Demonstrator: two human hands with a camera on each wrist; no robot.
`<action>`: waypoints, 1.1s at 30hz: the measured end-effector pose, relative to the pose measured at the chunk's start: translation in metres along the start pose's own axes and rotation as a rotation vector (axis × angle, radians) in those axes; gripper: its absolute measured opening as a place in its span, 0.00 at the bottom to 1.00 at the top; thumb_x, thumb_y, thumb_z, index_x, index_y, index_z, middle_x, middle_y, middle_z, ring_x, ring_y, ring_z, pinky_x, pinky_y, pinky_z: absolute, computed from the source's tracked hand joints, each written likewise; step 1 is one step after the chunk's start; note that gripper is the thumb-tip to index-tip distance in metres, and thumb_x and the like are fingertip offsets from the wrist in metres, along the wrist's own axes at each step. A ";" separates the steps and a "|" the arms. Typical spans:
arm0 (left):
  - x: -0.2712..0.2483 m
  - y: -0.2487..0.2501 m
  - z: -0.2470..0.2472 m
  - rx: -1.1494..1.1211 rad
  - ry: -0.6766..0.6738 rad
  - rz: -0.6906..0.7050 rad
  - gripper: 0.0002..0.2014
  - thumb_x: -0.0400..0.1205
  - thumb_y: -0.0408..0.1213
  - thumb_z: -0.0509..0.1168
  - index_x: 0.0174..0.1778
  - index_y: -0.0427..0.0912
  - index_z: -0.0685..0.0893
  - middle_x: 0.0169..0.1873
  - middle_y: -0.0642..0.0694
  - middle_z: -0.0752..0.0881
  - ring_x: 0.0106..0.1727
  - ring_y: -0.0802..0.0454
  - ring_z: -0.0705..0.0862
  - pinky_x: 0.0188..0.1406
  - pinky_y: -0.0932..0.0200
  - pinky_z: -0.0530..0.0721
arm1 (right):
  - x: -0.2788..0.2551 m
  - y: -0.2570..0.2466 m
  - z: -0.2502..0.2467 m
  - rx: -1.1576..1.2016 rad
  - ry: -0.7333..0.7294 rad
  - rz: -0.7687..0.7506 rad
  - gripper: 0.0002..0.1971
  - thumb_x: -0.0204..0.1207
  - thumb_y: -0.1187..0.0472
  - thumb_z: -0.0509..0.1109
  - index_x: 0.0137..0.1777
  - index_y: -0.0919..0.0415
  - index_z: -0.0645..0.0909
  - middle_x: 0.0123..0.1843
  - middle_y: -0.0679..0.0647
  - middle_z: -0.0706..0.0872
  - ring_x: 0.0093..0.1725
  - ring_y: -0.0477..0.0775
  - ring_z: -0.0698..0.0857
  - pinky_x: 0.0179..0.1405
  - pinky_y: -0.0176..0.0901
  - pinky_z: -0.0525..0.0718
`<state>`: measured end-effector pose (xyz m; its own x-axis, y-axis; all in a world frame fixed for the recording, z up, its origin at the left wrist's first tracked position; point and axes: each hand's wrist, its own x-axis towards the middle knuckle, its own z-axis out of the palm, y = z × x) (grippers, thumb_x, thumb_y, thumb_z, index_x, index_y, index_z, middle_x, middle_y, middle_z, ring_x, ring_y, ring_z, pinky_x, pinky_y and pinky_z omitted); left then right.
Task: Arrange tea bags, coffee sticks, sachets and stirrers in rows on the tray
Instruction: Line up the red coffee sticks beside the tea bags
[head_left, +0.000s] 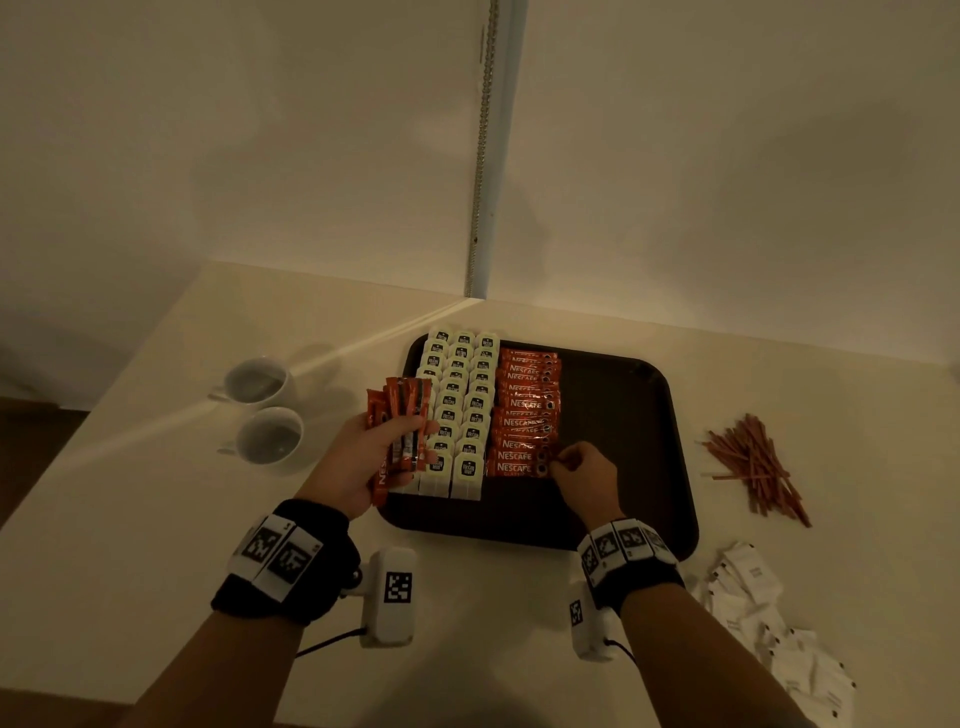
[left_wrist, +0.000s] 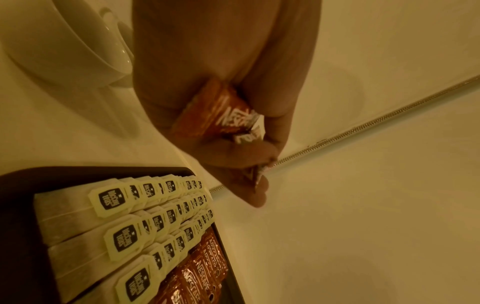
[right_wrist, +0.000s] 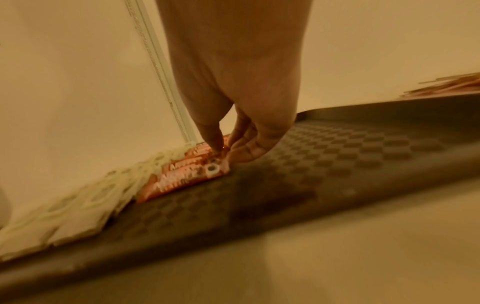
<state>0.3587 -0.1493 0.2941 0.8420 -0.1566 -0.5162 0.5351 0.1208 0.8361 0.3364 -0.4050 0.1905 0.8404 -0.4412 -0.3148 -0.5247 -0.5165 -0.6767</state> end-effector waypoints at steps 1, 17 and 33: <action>0.001 0.000 0.001 0.021 -0.013 0.007 0.11 0.82 0.37 0.66 0.58 0.41 0.83 0.45 0.45 0.92 0.36 0.51 0.90 0.20 0.65 0.78 | -0.001 -0.005 -0.003 0.030 0.012 -0.019 0.08 0.76 0.62 0.70 0.54 0.63 0.79 0.54 0.57 0.84 0.44 0.45 0.79 0.32 0.26 0.71; 0.011 0.023 0.020 0.102 0.017 0.178 0.07 0.81 0.37 0.68 0.52 0.40 0.84 0.46 0.42 0.90 0.36 0.52 0.88 0.27 0.62 0.85 | -0.039 -0.105 -0.029 0.731 -0.381 -0.341 0.07 0.77 0.72 0.66 0.51 0.62 0.80 0.60 0.61 0.81 0.58 0.57 0.85 0.51 0.41 0.87; 0.000 0.021 0.038 0.128 0.064 0.316 0.06 0.75 0.32 0.74 0.46 0.42 0.87 0.33 0.46 0.90 0.28 0.55 0.87 0.23 0.64 0.82 | -0.054 -0.110 -0.017 0.658 -0.319 -0.488 0.16 0.74 0.66 0.72 0.62 0.61 0.82 0.58 0.53 0.85 0.55 0.46 0.85 0.49 0.42 0.87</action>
<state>0.3671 -0.1837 0.3183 0.9696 -0.0692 -0.2348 0.2372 0.0287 0.9710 0.3471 -0.3368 0.2934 1.0000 -0.0045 0.0057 0.0056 -0.0232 -0.9997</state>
